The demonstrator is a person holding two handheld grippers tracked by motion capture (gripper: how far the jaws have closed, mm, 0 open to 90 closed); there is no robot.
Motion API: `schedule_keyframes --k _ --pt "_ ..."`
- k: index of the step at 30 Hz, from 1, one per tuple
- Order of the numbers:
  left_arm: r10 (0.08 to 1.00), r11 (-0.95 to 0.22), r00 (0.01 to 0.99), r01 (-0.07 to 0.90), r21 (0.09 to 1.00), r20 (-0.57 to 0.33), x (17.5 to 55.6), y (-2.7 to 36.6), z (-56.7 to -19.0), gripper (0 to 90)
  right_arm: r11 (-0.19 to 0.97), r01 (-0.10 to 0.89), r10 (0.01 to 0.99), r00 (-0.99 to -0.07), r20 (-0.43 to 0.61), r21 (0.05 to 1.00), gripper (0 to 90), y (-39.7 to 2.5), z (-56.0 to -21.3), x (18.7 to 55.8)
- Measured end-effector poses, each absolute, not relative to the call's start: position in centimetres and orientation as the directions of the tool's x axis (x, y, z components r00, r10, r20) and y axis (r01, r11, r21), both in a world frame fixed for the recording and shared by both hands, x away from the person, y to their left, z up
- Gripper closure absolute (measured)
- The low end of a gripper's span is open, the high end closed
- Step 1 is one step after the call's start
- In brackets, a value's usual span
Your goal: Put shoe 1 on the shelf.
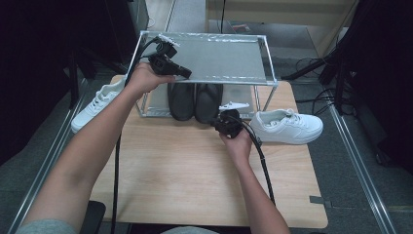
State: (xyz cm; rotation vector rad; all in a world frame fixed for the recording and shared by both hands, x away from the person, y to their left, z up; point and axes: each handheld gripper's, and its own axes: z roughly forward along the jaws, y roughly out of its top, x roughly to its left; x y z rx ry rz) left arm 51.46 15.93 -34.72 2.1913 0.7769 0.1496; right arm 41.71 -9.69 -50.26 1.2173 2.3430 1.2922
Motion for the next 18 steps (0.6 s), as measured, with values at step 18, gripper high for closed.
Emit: schedule_keyframes --k 18 --pt "0.450 -0.529 0.880 0.401 0.748 -0.153 44.3 14.9 -32.5 48.5 0.240 0.526 0.666 -0.701 0.256 0.816 60.4 -15.3 -45.6 38.2"
